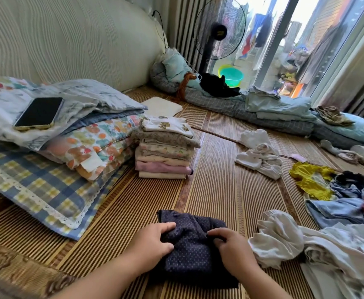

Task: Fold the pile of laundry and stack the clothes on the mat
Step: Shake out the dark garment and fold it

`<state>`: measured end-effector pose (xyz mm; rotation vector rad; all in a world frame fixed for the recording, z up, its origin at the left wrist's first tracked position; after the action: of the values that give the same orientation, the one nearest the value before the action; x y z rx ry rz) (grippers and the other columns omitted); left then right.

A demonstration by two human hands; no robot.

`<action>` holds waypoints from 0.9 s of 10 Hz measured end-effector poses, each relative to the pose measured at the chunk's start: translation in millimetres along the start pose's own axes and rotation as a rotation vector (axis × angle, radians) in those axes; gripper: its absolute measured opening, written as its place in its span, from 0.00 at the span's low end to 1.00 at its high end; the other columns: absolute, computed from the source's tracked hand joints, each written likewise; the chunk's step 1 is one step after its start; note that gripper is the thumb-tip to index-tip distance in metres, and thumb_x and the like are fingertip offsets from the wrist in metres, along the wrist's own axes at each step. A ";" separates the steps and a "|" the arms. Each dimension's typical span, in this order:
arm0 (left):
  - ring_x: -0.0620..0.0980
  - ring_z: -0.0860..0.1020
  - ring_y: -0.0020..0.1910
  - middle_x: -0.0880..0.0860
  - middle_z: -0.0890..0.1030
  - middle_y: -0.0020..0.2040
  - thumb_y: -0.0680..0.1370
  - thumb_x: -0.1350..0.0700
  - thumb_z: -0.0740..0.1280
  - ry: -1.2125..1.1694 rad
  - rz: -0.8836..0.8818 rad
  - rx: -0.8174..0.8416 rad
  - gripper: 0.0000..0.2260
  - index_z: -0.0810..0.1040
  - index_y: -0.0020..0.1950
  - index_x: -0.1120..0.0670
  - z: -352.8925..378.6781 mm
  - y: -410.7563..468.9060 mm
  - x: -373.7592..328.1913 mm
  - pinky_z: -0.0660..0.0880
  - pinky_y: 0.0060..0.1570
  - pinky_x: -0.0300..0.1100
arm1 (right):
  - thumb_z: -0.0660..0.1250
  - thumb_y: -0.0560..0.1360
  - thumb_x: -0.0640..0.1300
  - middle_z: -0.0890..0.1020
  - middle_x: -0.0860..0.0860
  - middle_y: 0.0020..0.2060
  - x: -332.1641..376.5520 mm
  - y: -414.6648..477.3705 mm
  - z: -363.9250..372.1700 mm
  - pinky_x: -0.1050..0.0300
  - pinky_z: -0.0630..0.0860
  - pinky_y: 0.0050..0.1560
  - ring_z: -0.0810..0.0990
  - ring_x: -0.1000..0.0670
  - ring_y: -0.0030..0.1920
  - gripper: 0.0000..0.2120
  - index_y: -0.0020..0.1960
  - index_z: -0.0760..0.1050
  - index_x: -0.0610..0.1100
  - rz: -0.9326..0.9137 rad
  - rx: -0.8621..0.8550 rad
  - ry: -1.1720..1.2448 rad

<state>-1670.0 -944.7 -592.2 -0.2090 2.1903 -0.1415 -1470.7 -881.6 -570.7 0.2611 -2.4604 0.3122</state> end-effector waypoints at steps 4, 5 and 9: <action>0.49 0.72 0.65 0.51 0.73 0.70 0.74 0.57 0.71 0.034 0.213 -0.421 0.27 0.70 0.73 0.47 -229.8 154.7 -121.5 0.65 0.56 0.34 | 0.65 0.78 0.41 0.82 0.50 0.57 191.4 197.4 -135.7 0.50 0.73 0.62 0.79 0.47 0.57 0.15 0.60 0.80 0.54 -0.329 -0.391 0.080; 0.51 0.71 0.67 0.52 0.72 0.71 0.73 0.58 0.72 0.134 0.148 -0.479 0.29 0.70 0.73 0.49 -266.8 197.6 -117.0 0.62 0.53 0.31 | 0.65 0.77 0.41 0.83 0.50 0.56 221.5 252.5 -130.7 0.55 0.74 0.59 0.80 0.47 0.56 0.14 0.60 0.81 0.53 -0.362 -0.383 0.100; 0.63 0.75 0.59 0.63 0.76 0.60 0.79 0.69 0.54 0.675 -0.187 -0.147 0.14 0.76 0.59 0.64 -220.9 283.4 -42.5 0.71 0.54 0.55 | 0.53 0.79 0.44 0.66 0.47 0.66 204.1 353.7 -36.5 0.39 0.68 0.65 0.70 0.40 0.65 0.26 0.72 0.62 0.65 -0.238 -0.033 -0.605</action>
<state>-1852.2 -653.1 -479.6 -0.5087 2.8536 -0.1735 -1701.0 -557.0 -472.5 0.7164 -2.9770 0.0935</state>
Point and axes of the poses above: each hand's wrist, its own y-axis towards the middle knuckle, its own z-axis out of the palm, x = y × z, the point moved 10 cm from there along y, towards the middle knuckle
